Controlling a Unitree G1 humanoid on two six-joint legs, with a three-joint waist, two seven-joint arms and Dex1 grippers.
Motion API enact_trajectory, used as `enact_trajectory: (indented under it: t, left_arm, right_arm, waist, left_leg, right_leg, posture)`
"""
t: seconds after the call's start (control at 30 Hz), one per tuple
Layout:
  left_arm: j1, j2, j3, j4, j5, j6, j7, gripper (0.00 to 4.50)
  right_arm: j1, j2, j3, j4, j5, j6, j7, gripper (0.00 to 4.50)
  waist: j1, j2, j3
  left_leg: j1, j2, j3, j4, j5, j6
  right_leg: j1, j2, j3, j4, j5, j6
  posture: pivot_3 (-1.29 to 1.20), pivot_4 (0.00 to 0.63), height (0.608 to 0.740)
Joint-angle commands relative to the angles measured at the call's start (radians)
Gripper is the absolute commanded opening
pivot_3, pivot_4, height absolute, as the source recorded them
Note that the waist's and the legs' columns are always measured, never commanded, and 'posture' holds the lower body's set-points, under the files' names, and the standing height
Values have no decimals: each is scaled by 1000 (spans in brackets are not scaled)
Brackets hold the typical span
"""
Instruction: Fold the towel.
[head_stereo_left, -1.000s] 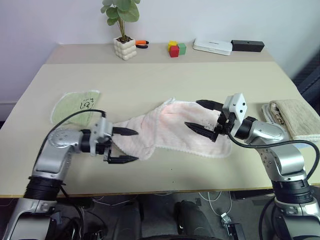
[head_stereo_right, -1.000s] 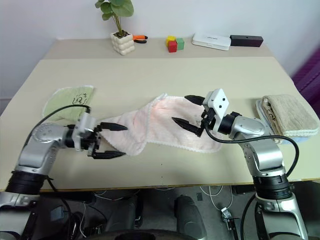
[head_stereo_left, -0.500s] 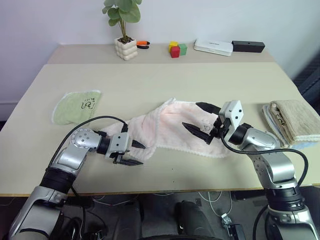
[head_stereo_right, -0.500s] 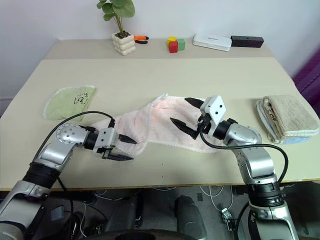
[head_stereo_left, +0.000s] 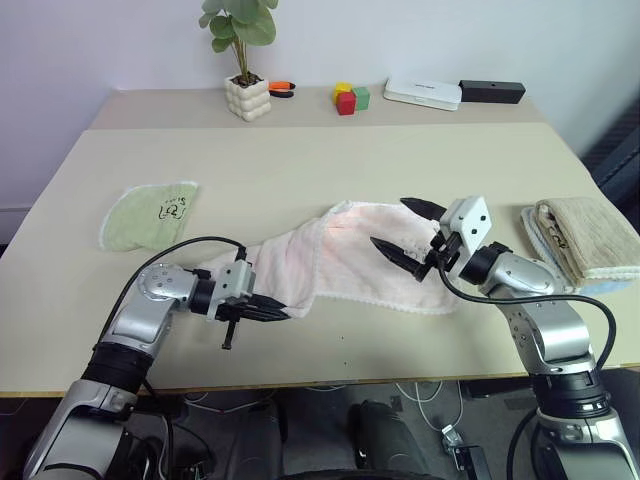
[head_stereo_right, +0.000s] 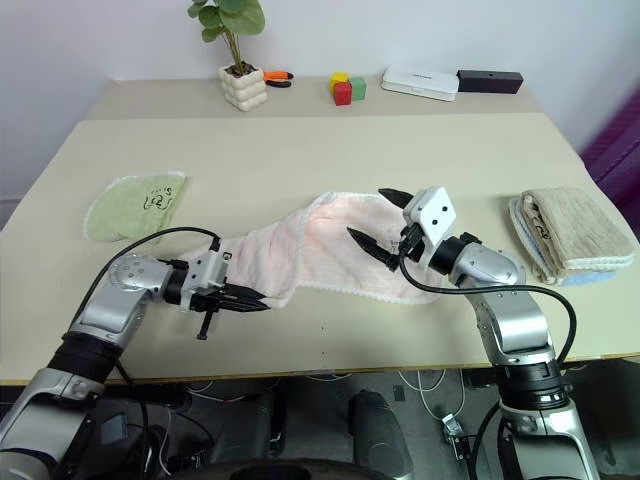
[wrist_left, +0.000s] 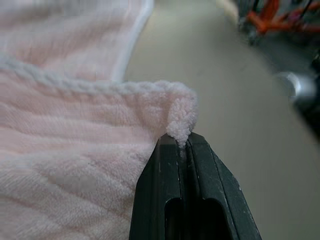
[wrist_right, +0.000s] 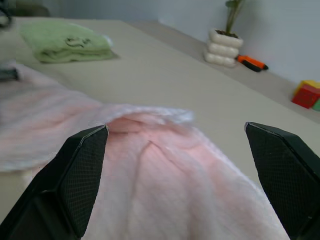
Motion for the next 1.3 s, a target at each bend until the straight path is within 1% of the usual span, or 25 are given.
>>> enact_trajectory:
  t: [0.03,0.13,0.2,0.23,0.33,0.5,0.67,0.73,0.9,0.97,1.07,1.23,1.3]
  left_arm:
    - [11,49,105,-73,-96,44,-10,89]
    - [26,65,161,-121,-150,81,4,89]
    - [51,75,210,-168,-209,127,13,89]
    - [60,78,235,-185,-240,158,26,89]
    - [82,73,288,-204,-272,190,69,89]
    - [130,75,321,-249,-307,240,90,89]
    - [153,73,328,-268,-297,239,114,89]
    - [163,71,324,-279,-295,240,121,89]
    - [167,65,310,-303,-286,244,145,89]
    - [164,63,306,-305,-282,245,153,89]
    - [159,63,300,-307,-276,247,160,0]
    - [143,58,286,-311,-271,252,174,0]
    - [135,58,281,-313,-270,257,177,0]
  right_arm:
    - [-62,-23,-5,82,-64,0,-36,4500]
    - [-112,-36,3,187,-133,-2,-80,4500]
    - [-172,-40,13,288,-209,9,-157,4500]
    - [-207,-33,6,334,-221,31,-189,4500]
    - [-298,-2,-17,443,-216,112,-251,4500]
    - [-408,43,-46,593,-208,166,-331,4500]
    - [-472,75,-29,719,-212,273,-324,4500]
    - [-483,87,-33,739,-202,291,-312,4500]
    - [-491,93,14,775,-242,306,-297,4500]
    - [-491,99,5,782,-220,340,-280,4500]
    - [-496,112,-18,790,-180,402,-253,3639]
    - [-493,126,-40,791,-155,464,-244,1252]
    - [-486,125,-39,779,-156,475,-244,209]
  waist:
    - [0,0,0]
    - [2,0,0]
    - [2,0,0]
    - [-1,0,0]
    - [-5,0,0]
    - [-7,0,1]
    - [-4,0,1]
    - [-4,0,1]
    - [-7,0,1]
    - [-7,0,1]
    - [-7,0,1]
    - [-7,0,0]
    - [-7,0,0]
  left_leg:
    - [0,0,0,0,0,0]
    - [0,0,0,0,0,0]
    - [0,0,1,0,0,0]
    - [0,0,1,0,0,0]
    - [0,0,1,0,0,0]
    - [0,0,1,-4,0,0]
    - [0,0,1,-5,0,0]
    - [0,0,1,-5,0,0]
    - [0,0,1,-5,0,0]
    - [0,0,1,-5,0,0]
    - [0,0,1,-5,0,0]
    - [0,0,1,-5,0,0]
    - [1,0,1,-5,0,0]
  right_leg:
    - [0,0,0,0,0,0]
    - [0,0,0,0,0,-1]
    - [0,-1,0,0,-1,-2]
    - [0,-1,0,0,-1,-2]
    - [-1,0,1,0,-1,-1]
    - [-2,0,1,0,0,1]
    - [-2,0,0,0,0,1]
    - [-2,0,0,0,0,0]
    - [-3,0,1,0,0,1]
    - [-3,0,1,0,0,1]
    - [-3,0,1,0,0,1]
    - [-2,0,1,0,0,1]
    - [-2,0,0,0,0,1]
  posture:
    - [0,150,740]
    - [0,150,740]
    - [0,150,740]
    - [0,150,740]
    - [0,150,740]
    - [0,150,740]
    - [0,150,740]
    - [0,150,740]
    - [0,150,740]
    - [0,150,740]
    - [0,150,740]
    - [0,150,740]
    - [0,150,740]
